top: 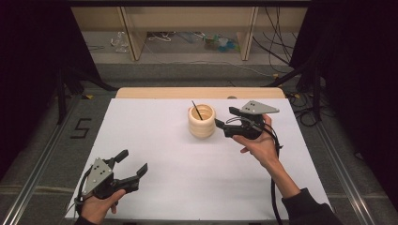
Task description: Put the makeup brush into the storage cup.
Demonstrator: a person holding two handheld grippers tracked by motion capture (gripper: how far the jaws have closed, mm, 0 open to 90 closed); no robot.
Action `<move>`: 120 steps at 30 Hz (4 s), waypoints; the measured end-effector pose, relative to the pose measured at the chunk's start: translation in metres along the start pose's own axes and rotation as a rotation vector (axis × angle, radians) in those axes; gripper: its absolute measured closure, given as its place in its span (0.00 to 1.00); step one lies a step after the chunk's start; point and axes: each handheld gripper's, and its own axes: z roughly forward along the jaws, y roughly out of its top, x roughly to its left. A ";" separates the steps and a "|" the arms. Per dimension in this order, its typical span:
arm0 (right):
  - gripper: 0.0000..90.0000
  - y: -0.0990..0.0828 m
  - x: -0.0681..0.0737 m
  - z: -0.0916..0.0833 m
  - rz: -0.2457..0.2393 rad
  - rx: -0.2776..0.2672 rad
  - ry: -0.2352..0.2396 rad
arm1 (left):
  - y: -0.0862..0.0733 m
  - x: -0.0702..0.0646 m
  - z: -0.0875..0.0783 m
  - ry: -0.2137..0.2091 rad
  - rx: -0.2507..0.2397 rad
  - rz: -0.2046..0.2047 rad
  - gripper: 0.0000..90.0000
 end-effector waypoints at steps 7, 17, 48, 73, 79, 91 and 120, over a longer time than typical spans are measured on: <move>0.31 -0.007 0.002 -0.007 0.015 -0.006 0.015 | 0.000 0.000 0.000 0.002 0.002 0.000 0.19; 0.31 -0.008 0.010 -0.012 0.023 0.008 0.031 | 0.000 0.000 -0.001 0.001 0.001 0.000 0.19; 0.26 -0.040 0.022 -0.035 0.047 -0.019 0.034 | 0.000 0.000 -0.001 0.002 0.003 0.003 0.19; 0.24 -0.064 0.024 -0.055 0.030 -0.032 0.001 | -0.001 0.001 -0.002 0.012 0.005 0.001 0.19; 0.22 -0.073 0.023 -0.062 0.044 -0.025 -0.008 | -0.001 0.001 -0.003 0.013 0.009 0.007 0.19; 0.22 -0.084 0.028 -0.080 0.046 -0.031 -0.029 | -0.001 0.000 -0.003 0.015 0.008 0.003 0.19; 0.19 -0.093 0.032 -0.095 0.040 -0.022 -0.010 | -0.001 0.000 -0.002 0.014 0.012 0.008 0.20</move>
